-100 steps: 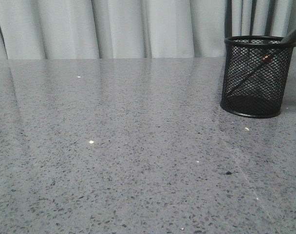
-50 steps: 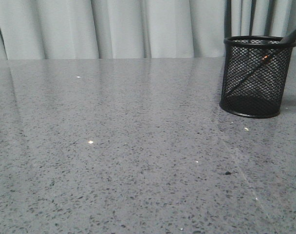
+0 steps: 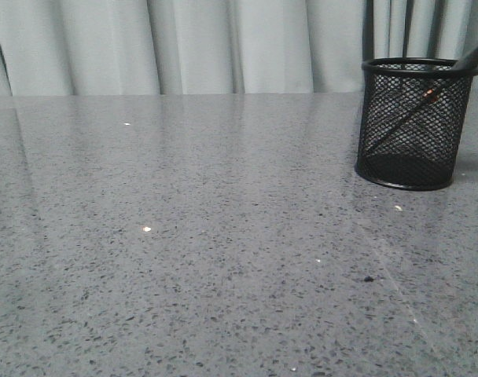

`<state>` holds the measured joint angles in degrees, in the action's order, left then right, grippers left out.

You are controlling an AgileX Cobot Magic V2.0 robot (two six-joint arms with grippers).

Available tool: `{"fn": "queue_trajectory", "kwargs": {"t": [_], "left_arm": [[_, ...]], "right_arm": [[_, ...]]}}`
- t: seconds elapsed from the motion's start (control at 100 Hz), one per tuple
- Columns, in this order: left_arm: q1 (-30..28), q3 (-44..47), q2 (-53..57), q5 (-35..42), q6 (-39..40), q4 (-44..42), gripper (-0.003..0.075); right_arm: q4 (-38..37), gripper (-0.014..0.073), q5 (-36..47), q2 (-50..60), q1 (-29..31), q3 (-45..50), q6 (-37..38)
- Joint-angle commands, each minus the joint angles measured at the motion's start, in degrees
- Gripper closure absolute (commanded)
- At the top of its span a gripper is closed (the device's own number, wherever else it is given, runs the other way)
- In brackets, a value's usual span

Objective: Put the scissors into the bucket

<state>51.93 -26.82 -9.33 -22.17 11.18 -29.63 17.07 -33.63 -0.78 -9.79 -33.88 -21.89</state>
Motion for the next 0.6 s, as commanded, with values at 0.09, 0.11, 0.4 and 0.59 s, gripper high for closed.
{"fn": "queue_trajectory", "kwargs": {"t": [0.09, 0.11, 0.4, 0.59], "left_arm": [[0.3, -1.4, -0.7, 4.4, 0.7, -0.7, 0.074], [0.3, -1.4, -0.7, 4.4, 0.7, -0.7, 0.074], [0.3, -1.4, -0.7, 4.4, 0.7, -0.7, 0.074], [0.0, 0.2, -0.7, 4.7, 0.7, 2.8, 0.074]], "right_arm": [[0.1, 0.0638, 5.0, -0.9, 0.1, -1.1, -0.6], [0.1, 0.0638, 5.0, -0.9, 0.1, -1.1, -0.6], [0.1, 0.0638, 5.0, -0.9, 0.1, -1.1, -0.6], [0.1, 0.0638, 5.0, -0.9, 0.1, -1.1, -0.6]]}}
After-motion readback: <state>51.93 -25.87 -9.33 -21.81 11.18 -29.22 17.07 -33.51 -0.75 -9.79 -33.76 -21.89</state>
